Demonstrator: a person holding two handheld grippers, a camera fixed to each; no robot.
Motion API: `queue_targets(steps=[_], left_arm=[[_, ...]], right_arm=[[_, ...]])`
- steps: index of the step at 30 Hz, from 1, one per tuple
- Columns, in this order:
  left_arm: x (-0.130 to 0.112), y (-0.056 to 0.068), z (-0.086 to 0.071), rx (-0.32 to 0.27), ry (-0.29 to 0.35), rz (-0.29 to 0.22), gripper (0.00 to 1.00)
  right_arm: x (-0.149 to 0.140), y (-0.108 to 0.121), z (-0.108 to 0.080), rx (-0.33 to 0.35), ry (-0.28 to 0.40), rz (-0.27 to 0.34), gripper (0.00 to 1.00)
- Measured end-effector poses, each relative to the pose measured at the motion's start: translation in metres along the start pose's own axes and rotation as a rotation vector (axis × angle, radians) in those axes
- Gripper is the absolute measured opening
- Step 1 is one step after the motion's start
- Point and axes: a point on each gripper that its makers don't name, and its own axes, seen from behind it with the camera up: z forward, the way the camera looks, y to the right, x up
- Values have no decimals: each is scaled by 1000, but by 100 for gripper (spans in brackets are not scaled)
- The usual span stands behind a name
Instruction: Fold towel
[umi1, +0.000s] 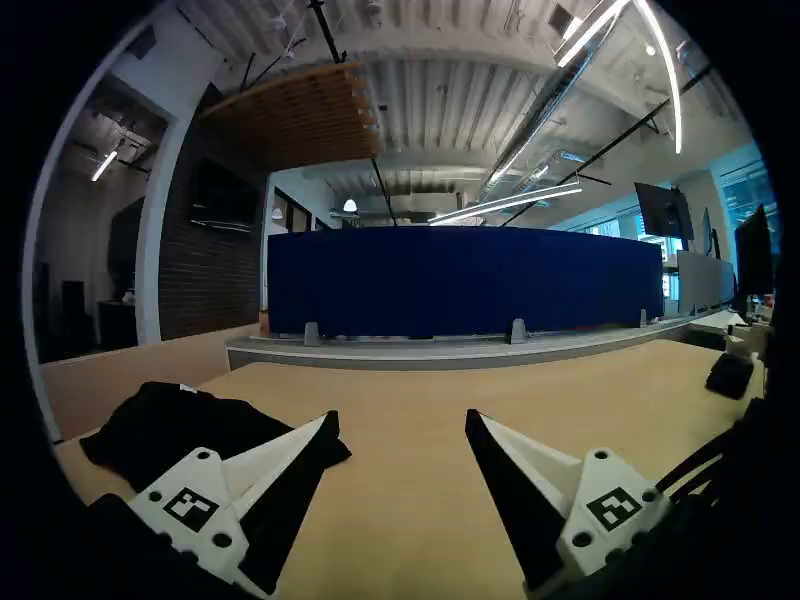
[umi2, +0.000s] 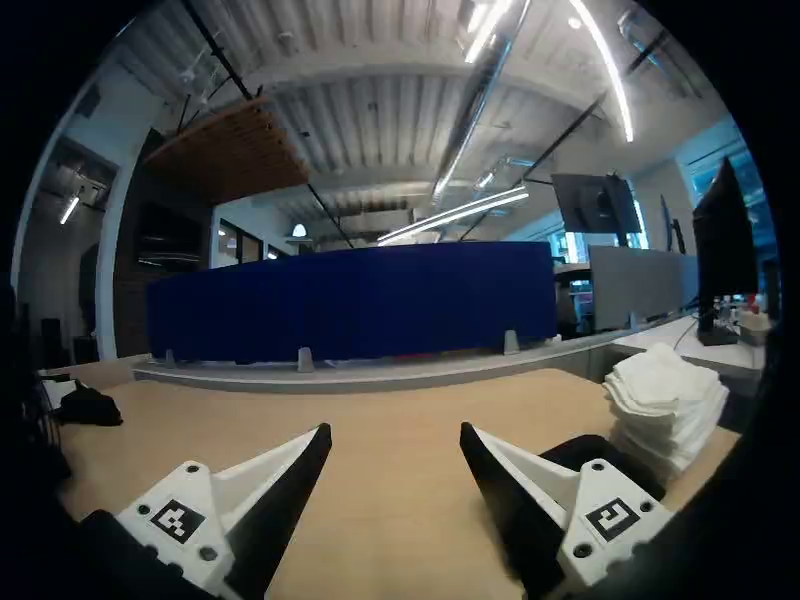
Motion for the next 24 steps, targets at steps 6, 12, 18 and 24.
queue_targets(steps=[6, 12, 18, 24], left_arm=[[0, 0, 1, 0, 0, 0, 94], [0, 0, 0, 0, 0, 0, 94], [0, 0, 0, 0, 0, 0, 94], [0, 0, -1, 0, 0, 0, 94]], right_arm=[[-4, -8, -1, 7, -6, -33, 100], [-5, -10, -2, 6, -11, -59, 100], [-9, -12, -3, 11, -15, -70, 100], [-10, -11, -2, 8, -16, -71, 100]])
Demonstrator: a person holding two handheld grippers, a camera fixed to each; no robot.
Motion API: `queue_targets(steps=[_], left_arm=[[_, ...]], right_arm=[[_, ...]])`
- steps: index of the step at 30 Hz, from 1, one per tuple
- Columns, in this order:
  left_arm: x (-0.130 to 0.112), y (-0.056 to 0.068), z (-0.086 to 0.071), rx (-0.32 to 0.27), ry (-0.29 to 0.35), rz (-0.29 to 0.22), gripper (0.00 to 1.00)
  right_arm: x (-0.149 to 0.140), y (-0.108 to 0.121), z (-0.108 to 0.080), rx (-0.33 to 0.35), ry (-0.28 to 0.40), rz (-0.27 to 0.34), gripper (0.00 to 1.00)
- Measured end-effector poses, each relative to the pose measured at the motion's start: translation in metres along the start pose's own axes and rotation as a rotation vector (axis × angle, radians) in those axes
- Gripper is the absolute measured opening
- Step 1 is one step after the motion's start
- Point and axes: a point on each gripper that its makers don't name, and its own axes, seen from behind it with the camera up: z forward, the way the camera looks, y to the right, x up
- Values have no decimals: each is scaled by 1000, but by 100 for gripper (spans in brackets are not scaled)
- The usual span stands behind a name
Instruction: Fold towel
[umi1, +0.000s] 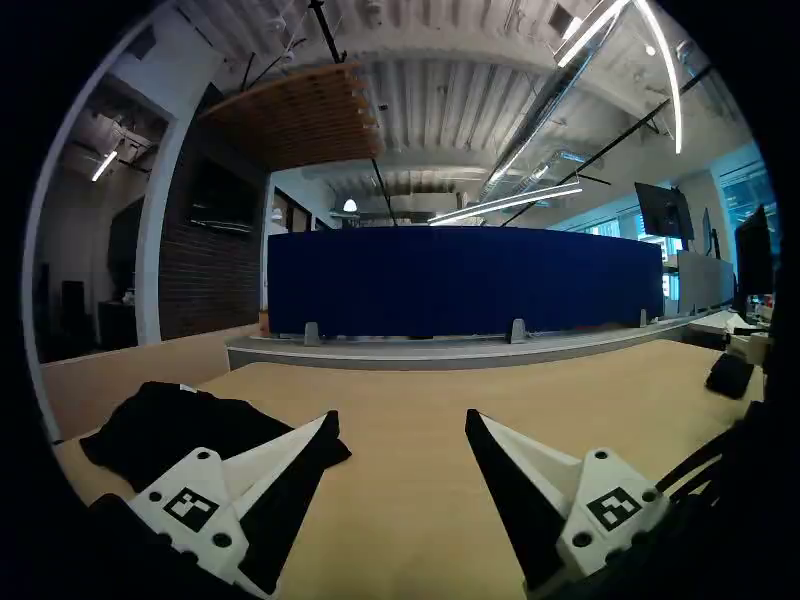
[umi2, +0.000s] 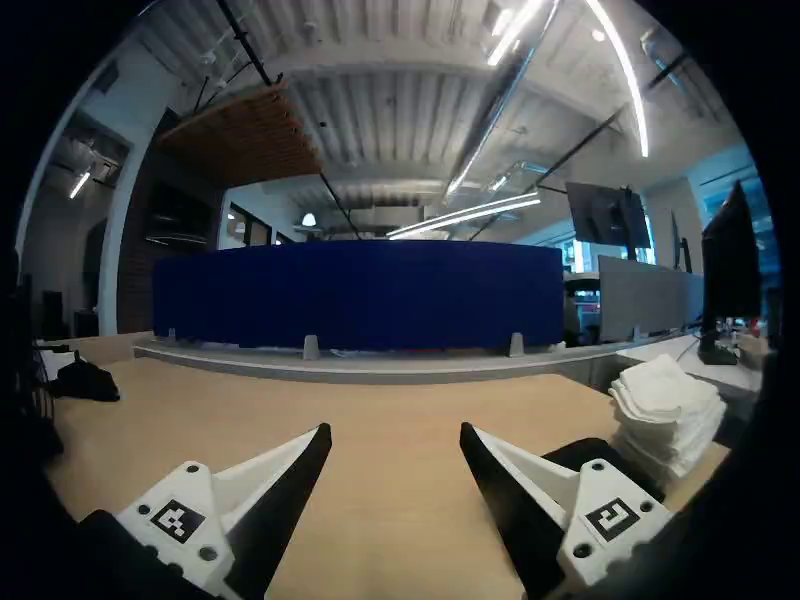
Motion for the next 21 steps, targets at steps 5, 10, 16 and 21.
queue_targets(steps=[5, 10, 16, 21], left_arm=[[0, 0, 0, 0, 0, 0, 94], [0, 0, 0, 0, 0, 0, 94], [-1, 1, 0, 0, 0, 0, 94], [-1, 1, -1, 0, 0, 0, 94]], right_arm=[[-2, 2, 0, -2, 0, 0, 100], [-3, 2, -1, -3, -1, -1, 100], [-3, 1, -1, -3, -2, -1, 100], [-3, 2, -1, -3, -2, -1, 100]])
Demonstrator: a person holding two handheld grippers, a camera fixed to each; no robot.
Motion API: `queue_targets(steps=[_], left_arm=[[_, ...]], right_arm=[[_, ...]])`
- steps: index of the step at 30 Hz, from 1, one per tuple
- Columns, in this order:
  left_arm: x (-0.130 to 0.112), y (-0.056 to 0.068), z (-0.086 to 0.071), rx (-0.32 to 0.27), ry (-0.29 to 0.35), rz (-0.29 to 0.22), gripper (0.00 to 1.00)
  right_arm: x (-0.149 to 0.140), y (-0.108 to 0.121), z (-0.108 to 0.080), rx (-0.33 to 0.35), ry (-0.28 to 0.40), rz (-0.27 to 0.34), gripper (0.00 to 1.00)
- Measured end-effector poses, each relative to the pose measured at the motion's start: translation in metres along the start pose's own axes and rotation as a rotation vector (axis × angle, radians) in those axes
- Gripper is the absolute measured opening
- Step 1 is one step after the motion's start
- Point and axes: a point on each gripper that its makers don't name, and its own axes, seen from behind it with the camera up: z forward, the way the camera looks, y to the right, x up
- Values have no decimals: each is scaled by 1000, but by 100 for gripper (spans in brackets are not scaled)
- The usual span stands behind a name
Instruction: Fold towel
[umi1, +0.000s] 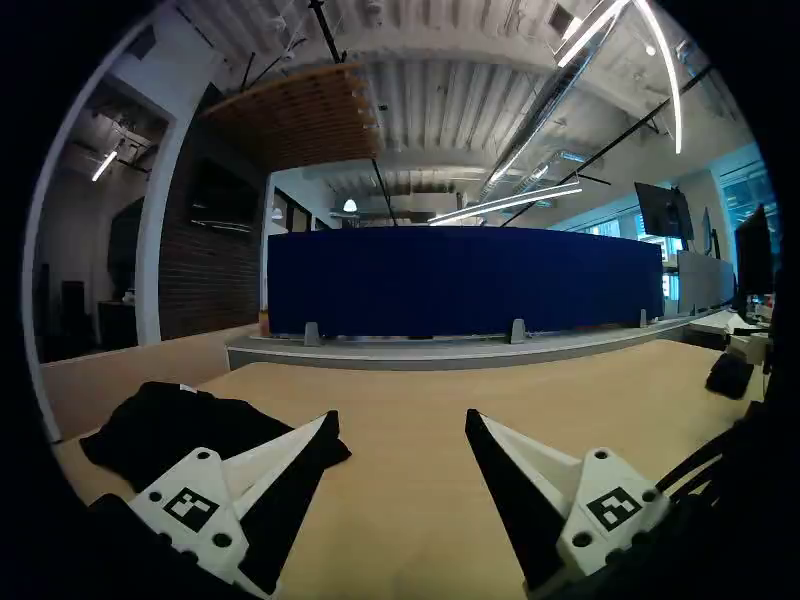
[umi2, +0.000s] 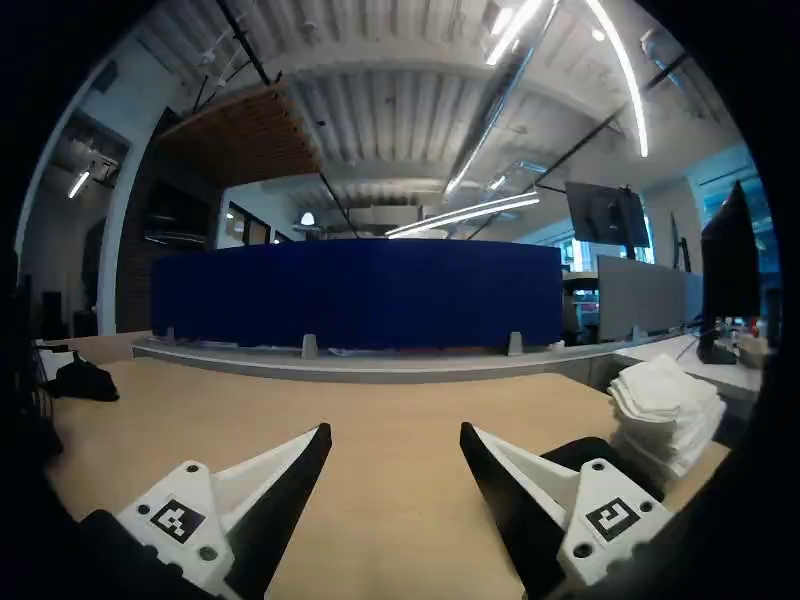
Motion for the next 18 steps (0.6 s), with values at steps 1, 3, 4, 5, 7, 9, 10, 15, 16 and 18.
queue_targets(steps=[1, 3, 4, 5, 7, 9, 10, 15, 16, 18], left_arm=[[0, 0, 0, 0, 0, 0, 94], [0, 0, 0, 0, 0, 0, 94], [0, 0, 0, 0, 0, 0, 94], [-1, 0, 0, 0, 0, 0, 94], [-1, 0, -1, 0, 0, 0, 94], [-1, 0, -1, 0, 0, 0, 94], [-1, 0, -1, 0, 0, 0, 94], [-1, 0, -1, 0, 0, -1, 94], [-1, 0, -1, 0, 0, -1, 94], [-1, 0, -2, 0, 0, -1, 94]], right_arm=[[0, 0, 0, 0, 0, 0, 100], [0, 0, 0, 0, 0, 0, 100], [0, 0, 0, 0, 0, 0, 100], [0, 0, 0, 0, 0, 0, 100], [0, 0, 0, 0, 0, 0, 100], [0, -1, 0, 0, 0, 0, 100], [0, -1, 0, 0, 0, 0, 100], [0, -1, 0, 0, 0, 0, 100], [0, -1, 0, 0, 0, 0, 100], [0, -1, -1, 0, 0, 0, 100]])
